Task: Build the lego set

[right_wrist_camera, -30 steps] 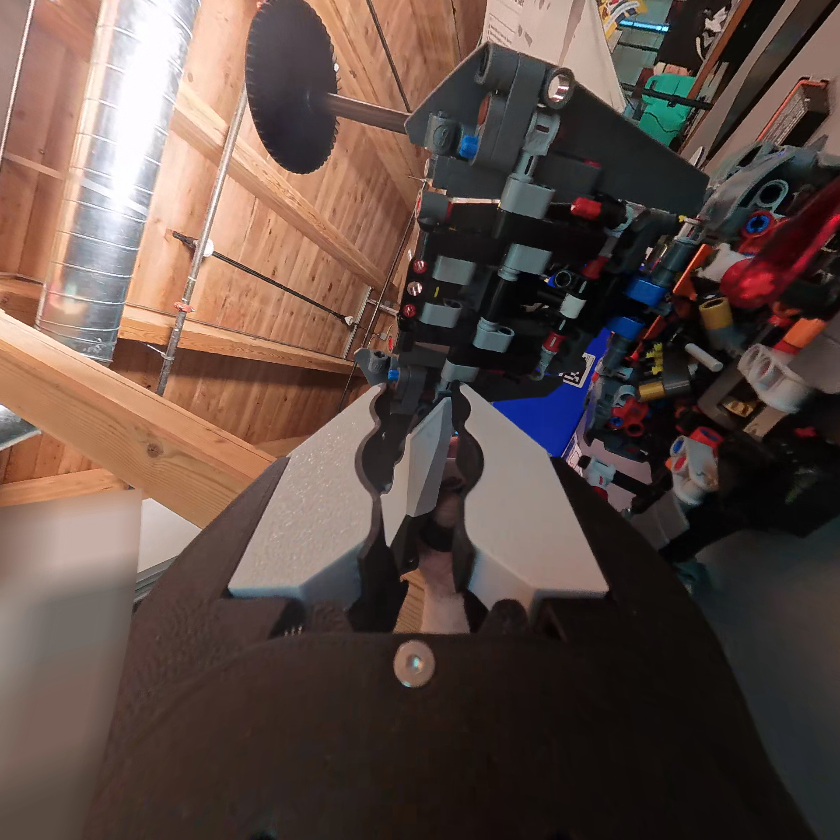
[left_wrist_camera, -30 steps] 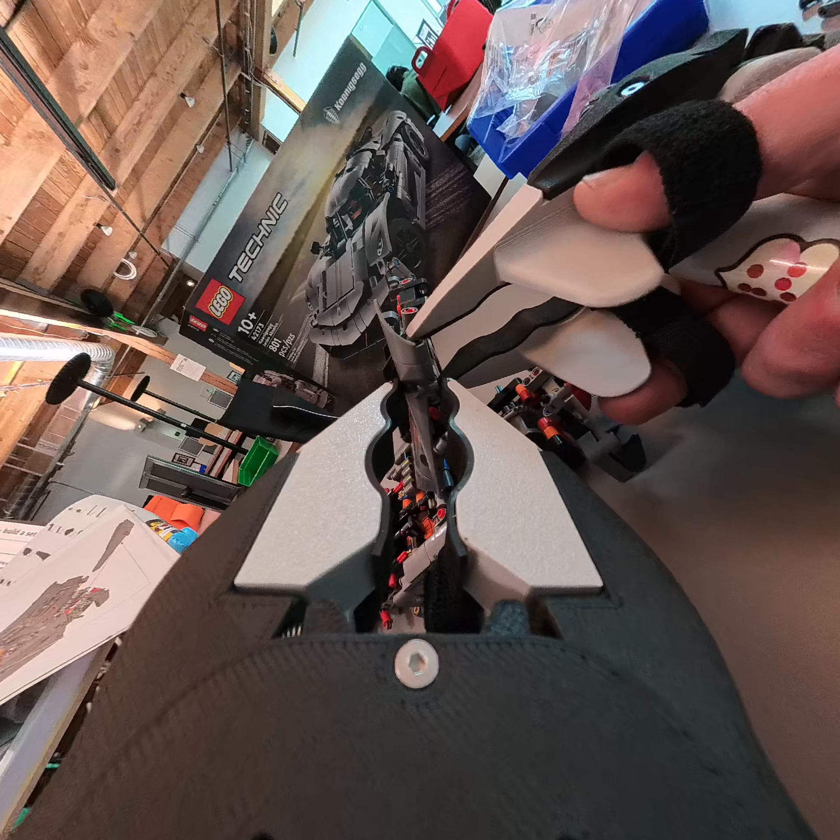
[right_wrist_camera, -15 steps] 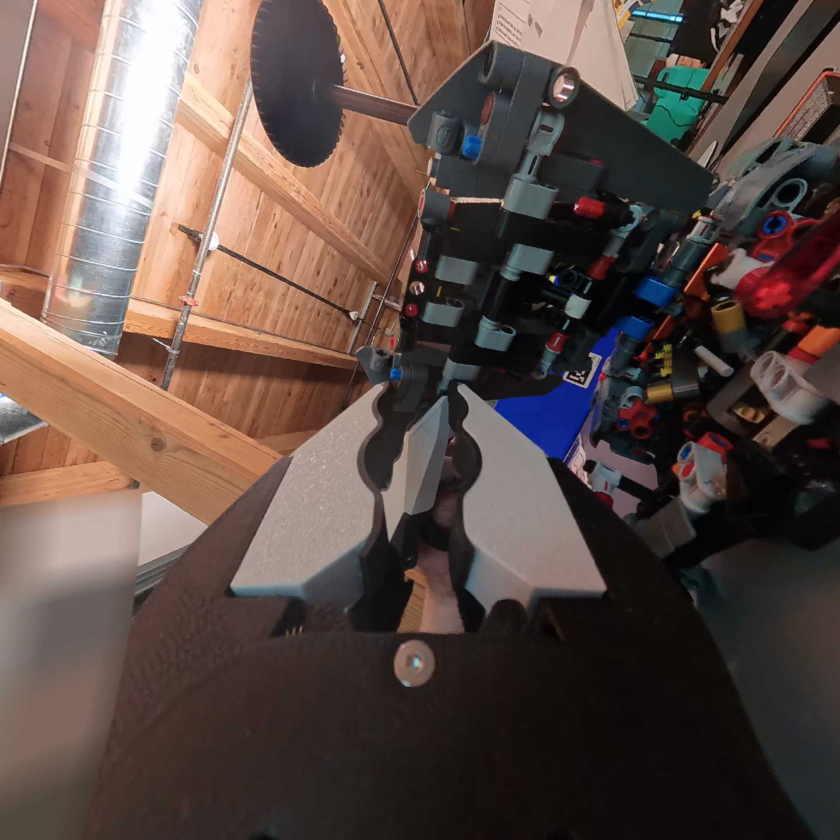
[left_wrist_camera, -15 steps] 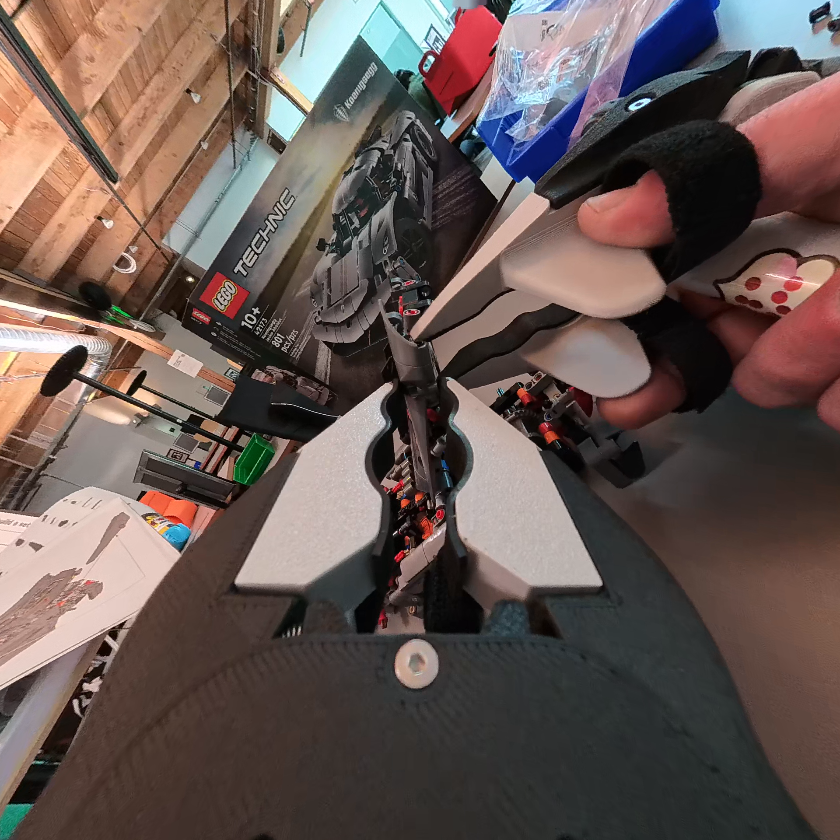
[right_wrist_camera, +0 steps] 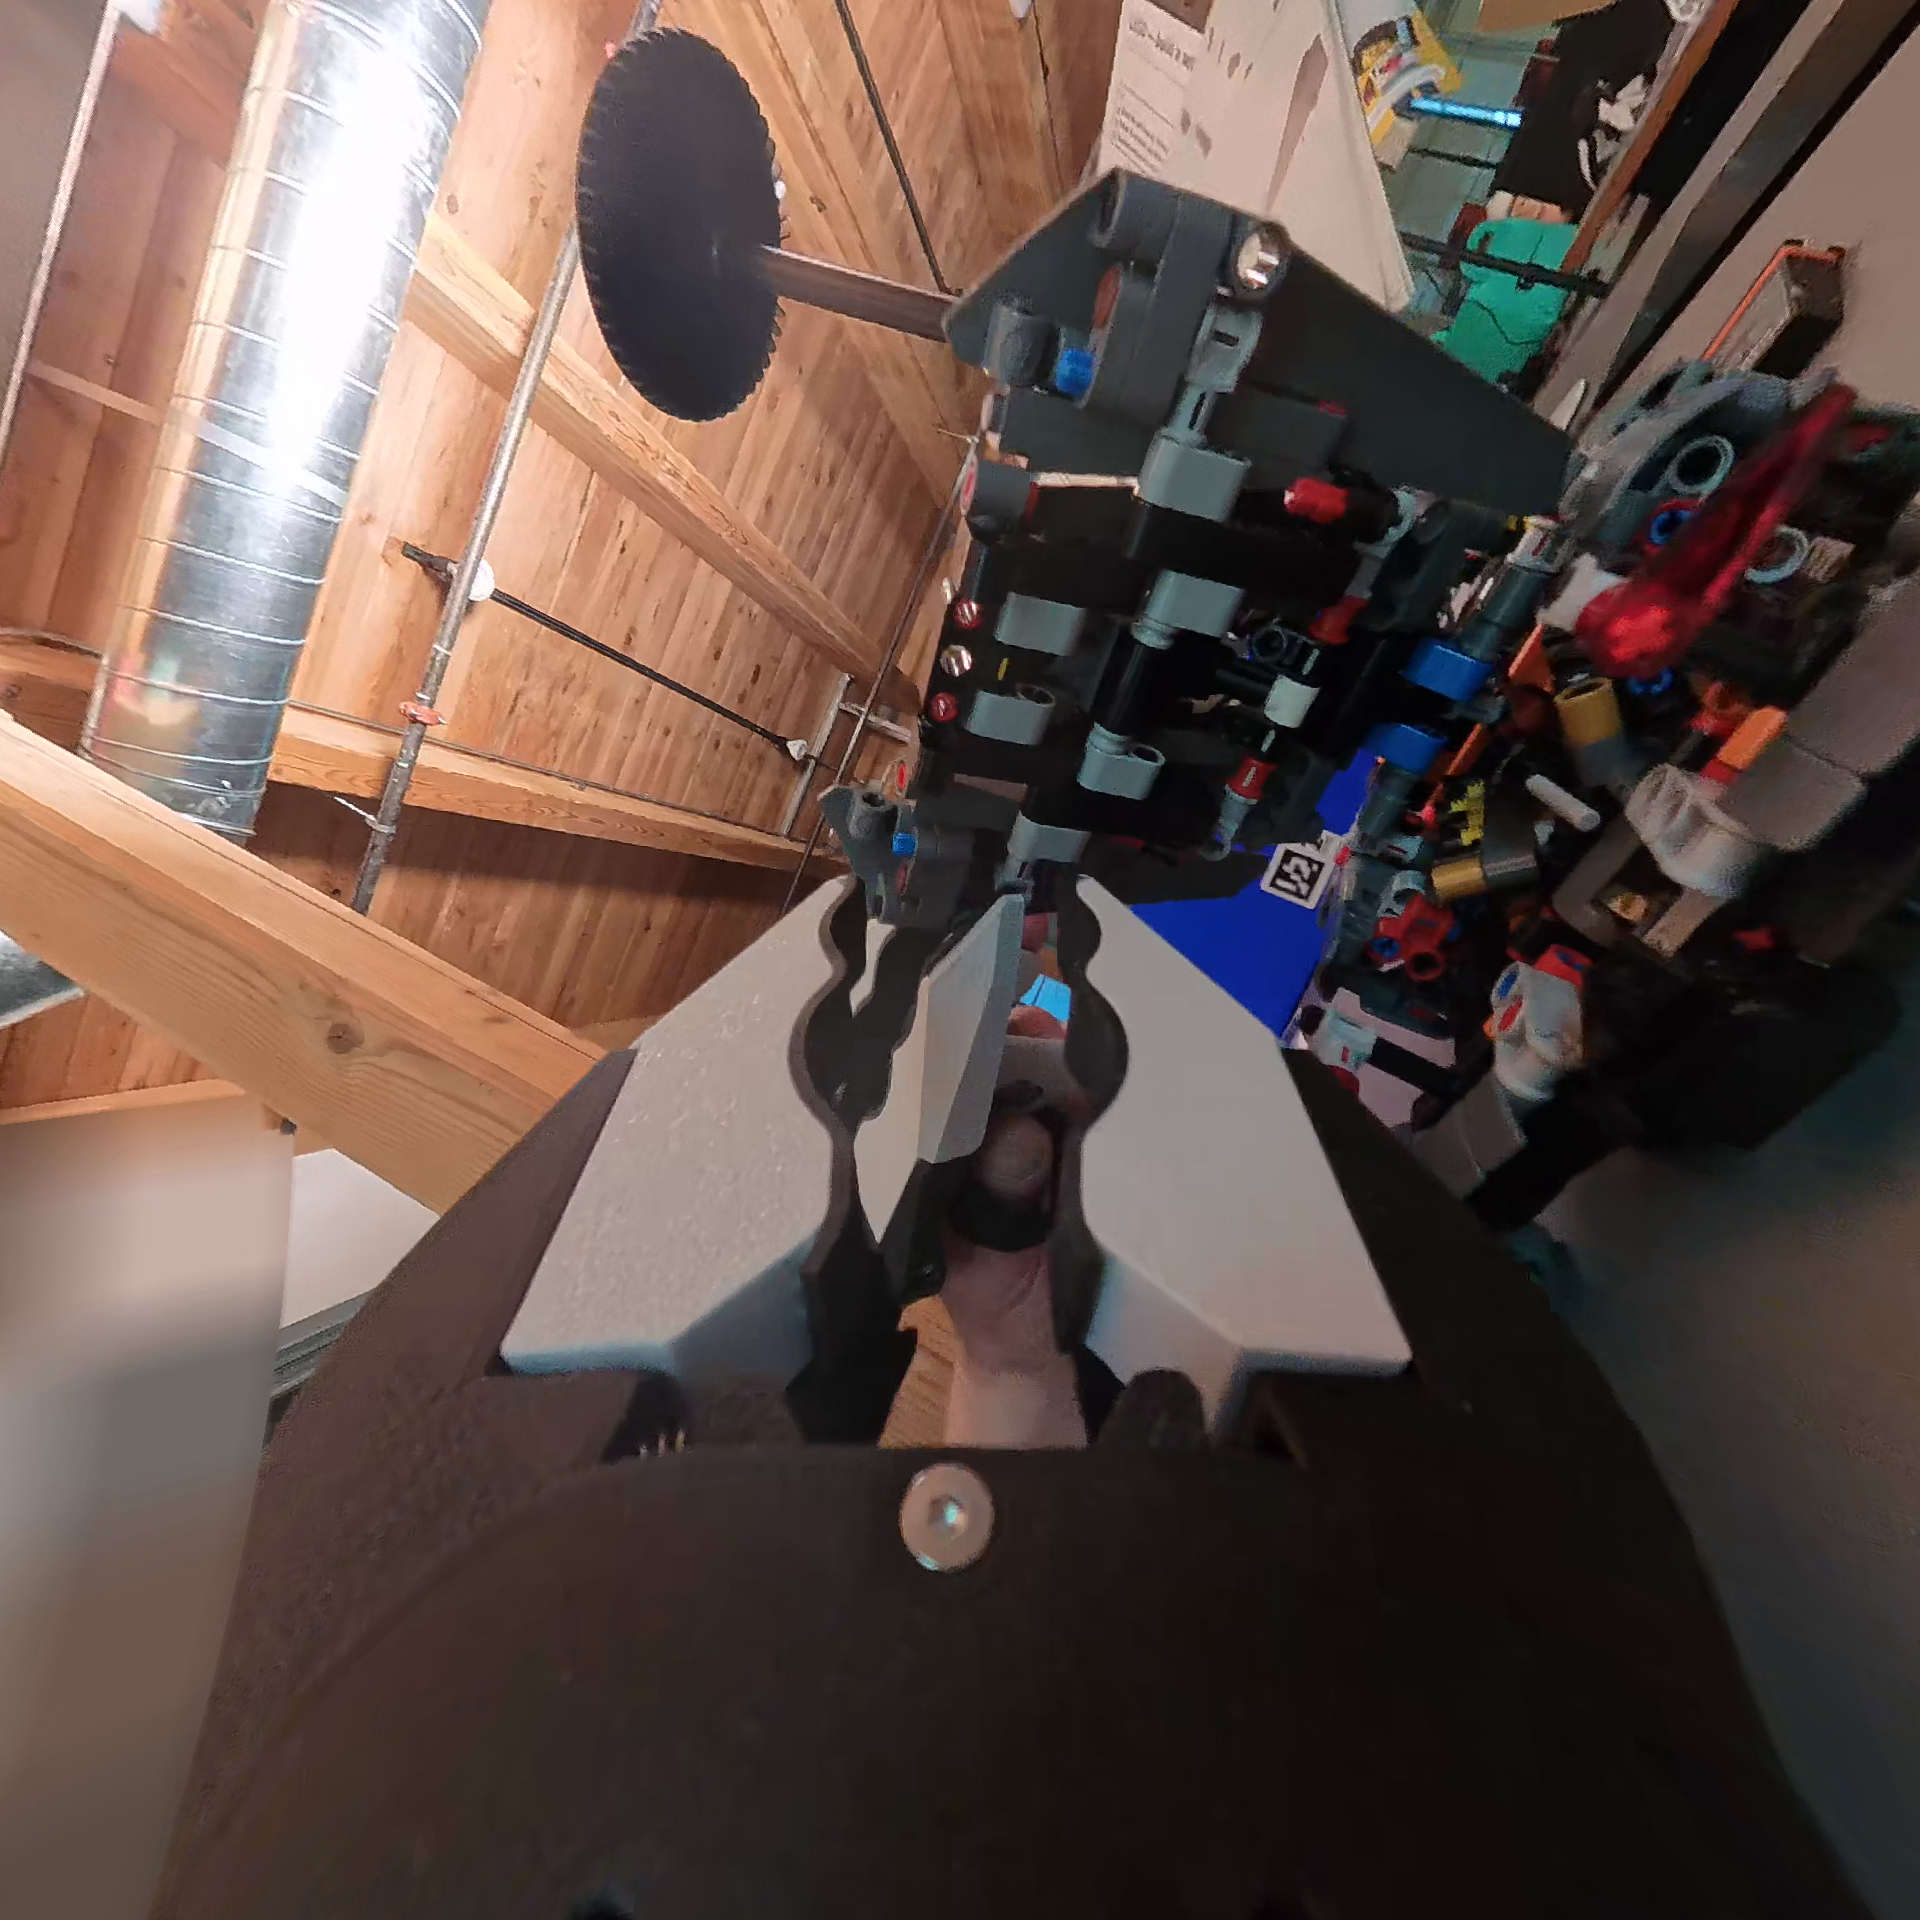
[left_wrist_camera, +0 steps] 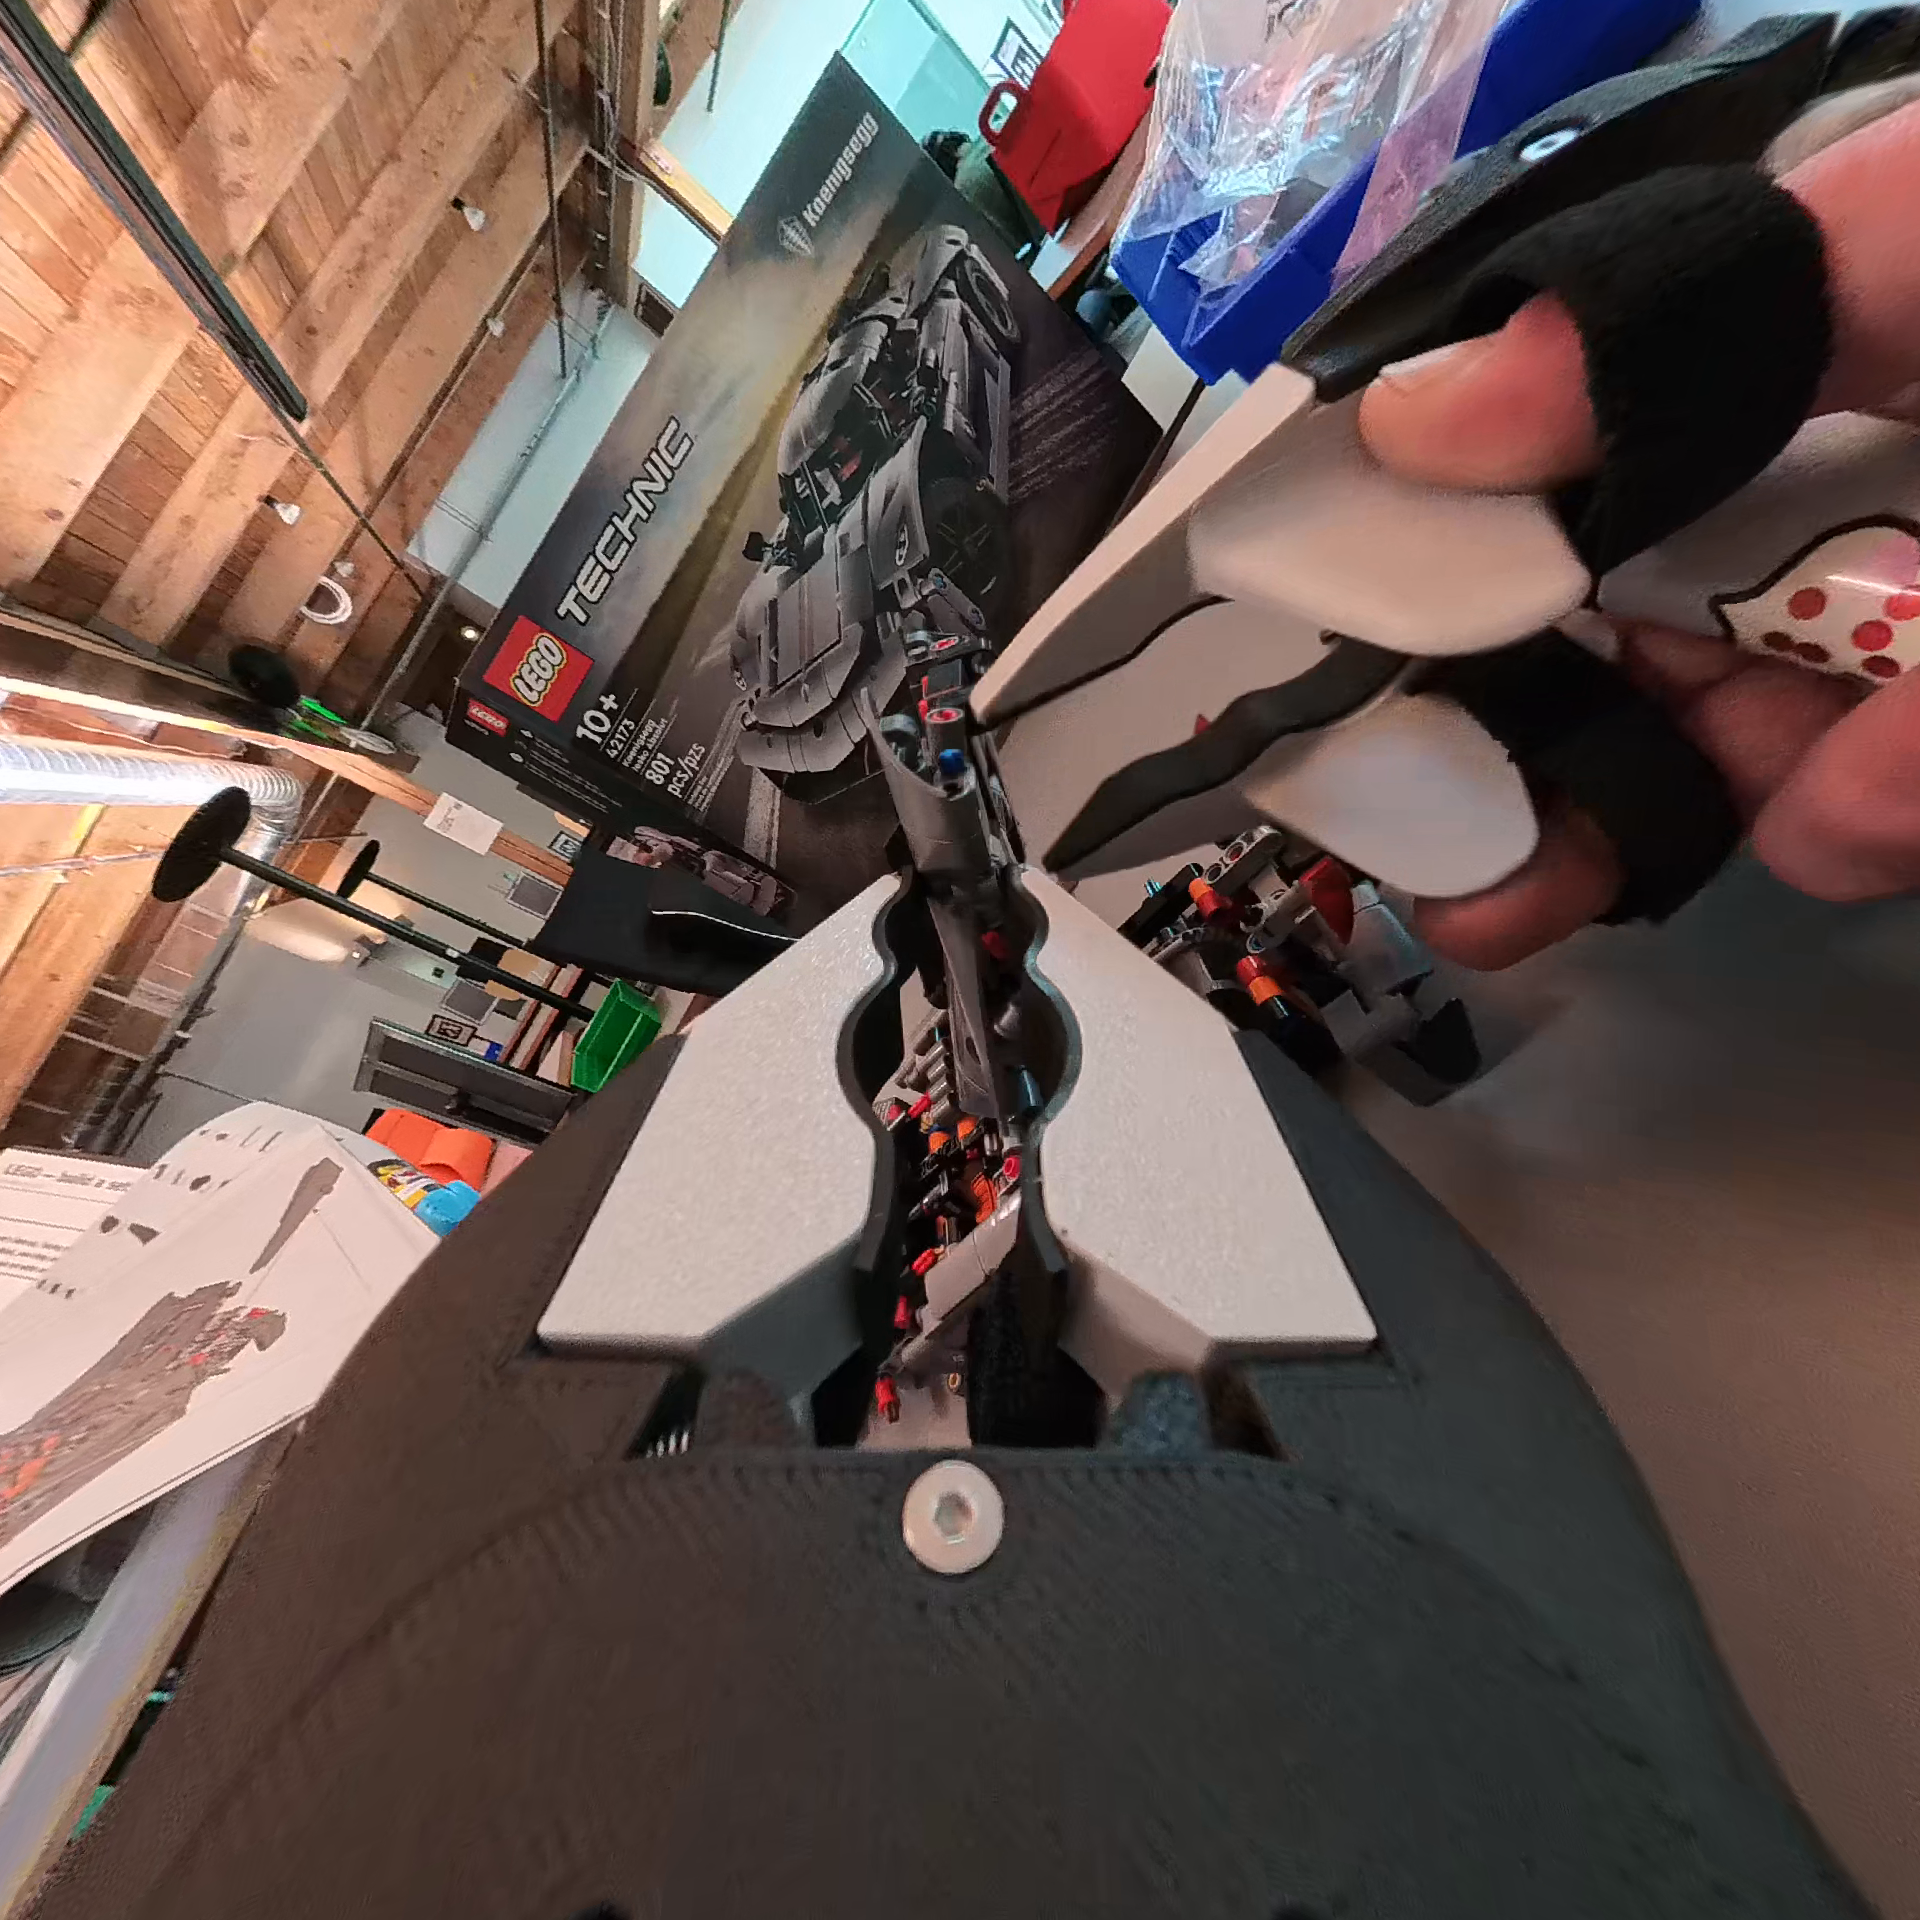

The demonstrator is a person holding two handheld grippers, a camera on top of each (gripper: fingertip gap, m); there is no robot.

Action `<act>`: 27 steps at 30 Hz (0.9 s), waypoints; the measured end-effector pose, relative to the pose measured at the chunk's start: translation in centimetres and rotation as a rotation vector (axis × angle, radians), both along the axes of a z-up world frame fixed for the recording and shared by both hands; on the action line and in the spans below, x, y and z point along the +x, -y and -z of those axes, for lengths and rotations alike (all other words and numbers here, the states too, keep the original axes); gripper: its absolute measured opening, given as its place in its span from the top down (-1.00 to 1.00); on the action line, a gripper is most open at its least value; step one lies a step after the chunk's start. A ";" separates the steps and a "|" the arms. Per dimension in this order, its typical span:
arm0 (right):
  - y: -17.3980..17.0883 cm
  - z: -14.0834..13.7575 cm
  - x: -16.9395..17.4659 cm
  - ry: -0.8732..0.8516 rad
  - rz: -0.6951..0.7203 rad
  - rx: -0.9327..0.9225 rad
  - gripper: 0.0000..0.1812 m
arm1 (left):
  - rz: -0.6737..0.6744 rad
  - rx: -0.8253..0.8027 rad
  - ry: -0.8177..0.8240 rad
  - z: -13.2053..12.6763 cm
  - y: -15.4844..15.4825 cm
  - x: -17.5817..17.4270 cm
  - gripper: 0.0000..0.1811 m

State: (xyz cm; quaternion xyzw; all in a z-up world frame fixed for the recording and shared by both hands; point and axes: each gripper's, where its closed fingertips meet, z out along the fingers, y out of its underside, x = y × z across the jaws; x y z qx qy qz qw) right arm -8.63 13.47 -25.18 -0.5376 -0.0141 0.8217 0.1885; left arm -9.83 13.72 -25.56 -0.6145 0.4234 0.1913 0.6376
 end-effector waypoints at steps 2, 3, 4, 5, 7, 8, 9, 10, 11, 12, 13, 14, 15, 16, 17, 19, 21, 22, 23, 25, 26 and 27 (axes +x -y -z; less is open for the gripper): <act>0.5 0.3 -0.5 0.014 -0.032 -0.012 0.64 | 0.013 -0.012 -0.001 0.2 0.1 0.2 0.85; 0.6 0.3 -0.8 0.008 -0.039 -0.021 0.63 | 0.014 -0.015 -0.006 0.3 0.1 0.2 0.85; 0.6 0.3 -1.0 0.001 -0.039 -0.031 0.62 | 0.012 -0.014 -0.011 0.3 0.0 0.1 0.85; 0.6 0.3 -1.1 -0.008 -0.046 -0.043 0.61 | 0.015 -0.019 -0.003 0.2 0.1 0.0 0.85; 0.7 0.1 -1.3 -0.037 -0.052 -0.068 0.62 | 0.020 -0.030 0.020 0.1 0.1 -0.1 0.85; 0.7 0.0 -1.5 -0.057 -0.049 -0.084 0.63 | 0.015 -0.027 0.019 0.1 0.1 -0.2 0.85; 0.7 -0.2 -1.6 -0.086 -0.046 -0.102 0.63 | 0.016 -0.027 0.023 0.0 0.1 -0.3 0.85; 0.7 -0.5 -1.7 -0.116 -0.041 -0.114 0.63 | 0.027 -0.038 0.029 0.1 0.2 -0.2 0.85; 0.7 -0.8 -1.8 -0.132 -0.026 -0.116 0.61 | 0.028 -0.037 0.038 0.0 0.2 -0.2 0.85; 0.6 -1.0 -1.9 -0.141 -0.005 -0.112 0.62 | 0.025 -0.036 0.043 -0.1 0.2 -0.2 0.85; 0.5 -1.0 -2.0 -0.148 0.009 -0.109 0.64 | 0.023 -0.035 0.049 -0.2 0.2 -0.3 0.85; 0.5 -1.0 -2.0 -0.149 0.020 -0.104 0.65 | 0.028 -0.040 0.054 -0.2 0.2 -0.3 0.85; 0.5 -1.0 -2.1 -0.143 0.029 -0.096 0.65 | 0.029 -0.042 0.056 -0.1 0.2 -0.4 0.85; 0.5 -1.0 -2.1 -0.141 0.034 -0.092 0.66 | 0.028 -0.038 0.050 -0.1 0.2 -0.4 0.85; 0.5 -0.9 -2.1 -0.143 0.037 -0.090 0.66 | 0.026 -0.034 0.046 -0.1 0.2 -0.4 0.85; 0.5 -1.0 -2.0 -0.153 0.039 -0.091 0.66 | 0.026 -0.032 0.054 -0.2 0.2 -0.3 0.85; 0.5 -0.9 -1.9 -0.165 0.039 -0.090 0.65 | 0.026 -0.028 0.052 -0.1 0.2 -0.2 0.85; 0.5 -0.9 -1.8 -0.170 0.042 -0.091 0.65 | 0.026 -0.025 0.052 -0.1 0.1 -0.1 0.85; 0.5 -0.9 -1.7 -0.175 0.045 -0.095 0.65 | 0.024 -0.022 0.049 -0.1 0.1 -0.1 0.85; 0.5 -0.8 -1.6 -0.188 0.046 -0.106 0.65 | 0.025 -0.022 0.048 0.0 0.1 0.0 0.85; 0.5 -0.7 -1.5 -0.192 0.045 -0.110 0.64 | 0.026 -0.021 0.048 0.0 0.1 0.0 0.85; 0.5 -0.7 -1.5 -0.193 0.043 -0.110 0.65 | 0.024 -0.019 0.049 0.0 0.1 0.0 0.86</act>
